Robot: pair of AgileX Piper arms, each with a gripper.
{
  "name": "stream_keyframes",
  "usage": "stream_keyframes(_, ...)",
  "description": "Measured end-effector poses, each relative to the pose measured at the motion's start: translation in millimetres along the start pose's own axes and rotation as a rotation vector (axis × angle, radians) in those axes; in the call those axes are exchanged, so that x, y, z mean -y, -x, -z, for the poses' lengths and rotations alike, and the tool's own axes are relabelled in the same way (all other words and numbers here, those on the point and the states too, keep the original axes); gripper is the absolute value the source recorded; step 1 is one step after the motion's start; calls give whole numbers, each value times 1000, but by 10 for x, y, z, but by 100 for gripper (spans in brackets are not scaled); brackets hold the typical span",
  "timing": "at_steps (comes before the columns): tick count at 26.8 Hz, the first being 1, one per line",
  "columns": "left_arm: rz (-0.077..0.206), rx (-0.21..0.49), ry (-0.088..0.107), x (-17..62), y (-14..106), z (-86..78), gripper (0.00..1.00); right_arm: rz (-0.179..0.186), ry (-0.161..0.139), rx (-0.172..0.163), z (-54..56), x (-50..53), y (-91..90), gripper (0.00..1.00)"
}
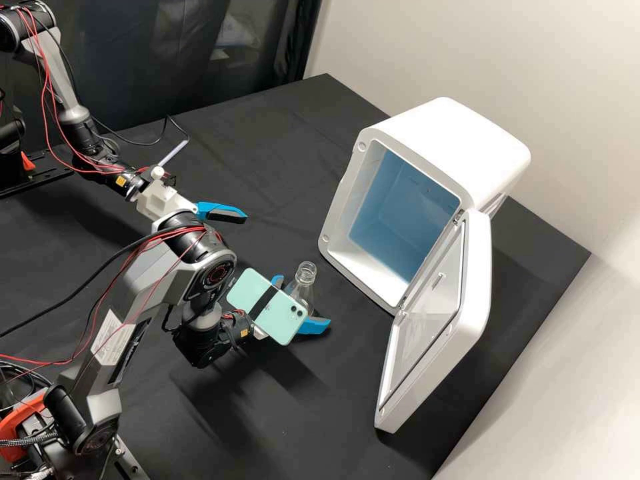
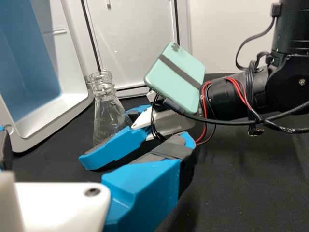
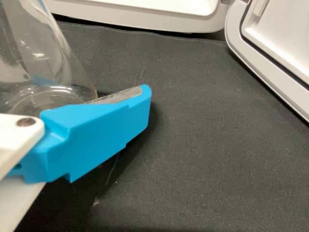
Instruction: Take the flask out of the incubator
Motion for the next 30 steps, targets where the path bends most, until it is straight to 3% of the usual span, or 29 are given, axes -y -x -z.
stream_keyframes(3,5,-1,0,14,-4,2,100,-22,1,5,22,-49,60,100)
stream_keyframes(8,17,0,-3,49,20,-1,100,-92,-7,16,99,-175,196,100)
stream_keyframes(11,27,2,-3,86,22,-16,100,-93,-8,-12,132,-204,252,100)
stream_keyframes(15,42,4,-33,137,25,-44,100,-73,-61,-62,159,-253,329,100)
stream_keyframes(17,43,4,-35,164,32,-71,100,-75,-88,-94,191,-306,381,100)
stream_keyframes(19,31,-8,-32,180,46,-75,100,-79,-101,-105,201,-332,411,100)
stream_keyframes(23,19,-8,-58,223,70,-90,100,-81,-110,-109,208,-341,445,100)
stream_keyframes(27,-32,1,-59,246,115,-101,100,-79,-108,-114,216,-343,452,100)
stream_keyframes(30,-55,4,-44,237,136,-101,100,-79,-107,-115,217,-342,452,100)
